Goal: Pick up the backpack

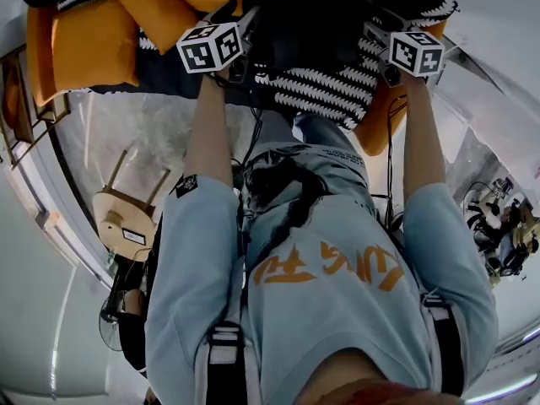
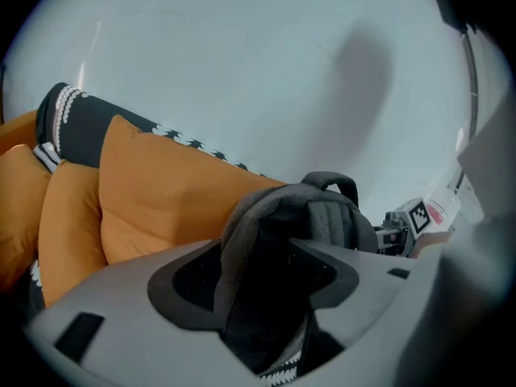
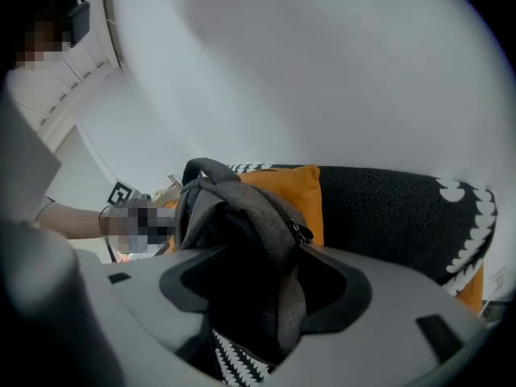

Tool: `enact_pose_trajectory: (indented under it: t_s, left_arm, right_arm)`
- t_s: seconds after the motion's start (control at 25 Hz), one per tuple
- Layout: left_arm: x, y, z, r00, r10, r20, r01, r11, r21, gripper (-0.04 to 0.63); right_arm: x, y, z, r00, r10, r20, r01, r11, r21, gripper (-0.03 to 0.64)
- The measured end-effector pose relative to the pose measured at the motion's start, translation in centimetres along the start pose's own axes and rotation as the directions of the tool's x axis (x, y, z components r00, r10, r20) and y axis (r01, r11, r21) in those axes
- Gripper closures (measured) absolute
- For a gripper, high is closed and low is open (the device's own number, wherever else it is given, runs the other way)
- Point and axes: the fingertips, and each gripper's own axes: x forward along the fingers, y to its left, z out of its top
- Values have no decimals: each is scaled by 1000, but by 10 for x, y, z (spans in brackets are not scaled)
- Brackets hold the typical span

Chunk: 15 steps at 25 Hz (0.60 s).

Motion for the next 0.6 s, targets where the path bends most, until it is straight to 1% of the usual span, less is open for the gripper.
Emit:
enact_pose_trajectory:
  t_s: [0.16, 0.32, 0.4, 0.48, 0.56, 0.6]
  left_arm:
    - [20, 5, -5, 999, -13, -46, 15, 999, 29, 351]
    - [31, -5, -1, 998, -18, -64, 20, 999, 34, 351]
    - [34, -4, 0, 999, 3, -50, -1, 999, 38, 351]
    - [35, 0, -1, 999, 31, -20, -30, 999, 36, 351]
    - [34, 1, 0, 999, 49, 8, -49, 999, 19, 353]
    - [33, 0, 1, 998, 53, 17, -53, 999, 6, 370]
  right_arm:
    - [13, -8, -2, 1000, 2, -24, -2, 1000, -8, 356]
    - [10, -20, 1, 999, -41, -31, 41, 999, 8, 353]
    - [14, -22, 2, 997, -69, -32, 70, 997, 34, 354]
    - [20, -21, 1, 996, -79, -39, 82, 994, 69, 378]
    - [20, -18, 0, 994, -83, -68, 89, 992, 93, 394]
    - [18, -16, 2, 993, -86, -85, 94, 990, 100, 401]
